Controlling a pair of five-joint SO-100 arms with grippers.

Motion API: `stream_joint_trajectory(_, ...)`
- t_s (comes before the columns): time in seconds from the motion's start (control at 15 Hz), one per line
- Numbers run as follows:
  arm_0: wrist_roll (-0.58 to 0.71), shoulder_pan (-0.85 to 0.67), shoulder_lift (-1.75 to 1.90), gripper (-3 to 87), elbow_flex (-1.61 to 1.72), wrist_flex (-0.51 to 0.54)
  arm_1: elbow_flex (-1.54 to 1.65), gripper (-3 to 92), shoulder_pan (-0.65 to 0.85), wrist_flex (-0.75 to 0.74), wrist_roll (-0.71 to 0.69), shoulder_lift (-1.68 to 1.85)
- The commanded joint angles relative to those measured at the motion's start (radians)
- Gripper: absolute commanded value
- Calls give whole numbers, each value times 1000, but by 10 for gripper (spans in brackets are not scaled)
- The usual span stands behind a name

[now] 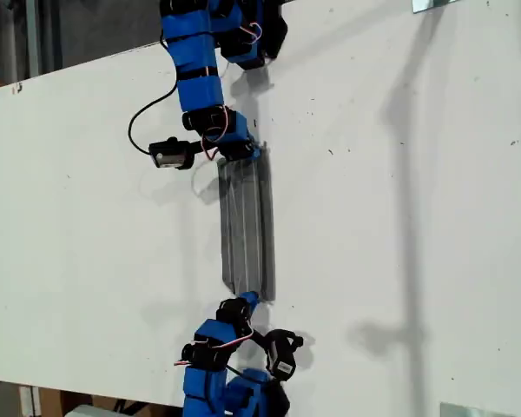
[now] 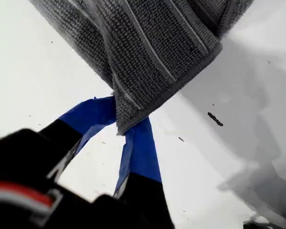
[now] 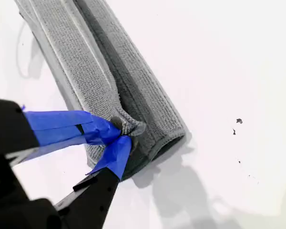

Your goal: Grasp corners of a square towel and fold twice.

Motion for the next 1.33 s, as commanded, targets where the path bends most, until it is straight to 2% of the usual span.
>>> stream_joint_trajectory(0.0, -18, 28, 32, -2, 0, -14, 15, -1, -38, -35, 38, 38)
stream_joint_trajectory(0.33, -75, 91, 28, -2, 44, -81, 29, 5, -101, -98, 92, -44)
stream_joint_trajectory(0.4, -78, 91, 31, 1, 54, -86, 31, 123, -104, -98, 92, -51)
stream_joint_trajectory(0.47, -75, 91, 37, 114, 55, -86, 32, 191, -100, -87, 92, -46)
stream_joint_trajectory(0.53, -72, 92, 46, 170, 46, -83, 34, 204, -92, -74, 91, -34)
stream_joint_trajectory(0.8, -21, 81, 87, 272, -9, -31, 35, 261, 29, 28, 11, 114)
stream_joint_trajectory(1.0, -37, 71, 184, 265, 40, -23, 86, 305, 156, 28, -83, 152)
stream_joint_trajectory(1.27, -106, 115, 380, 261, 206, -60, 209, 327, 181, -140, -94, 9)
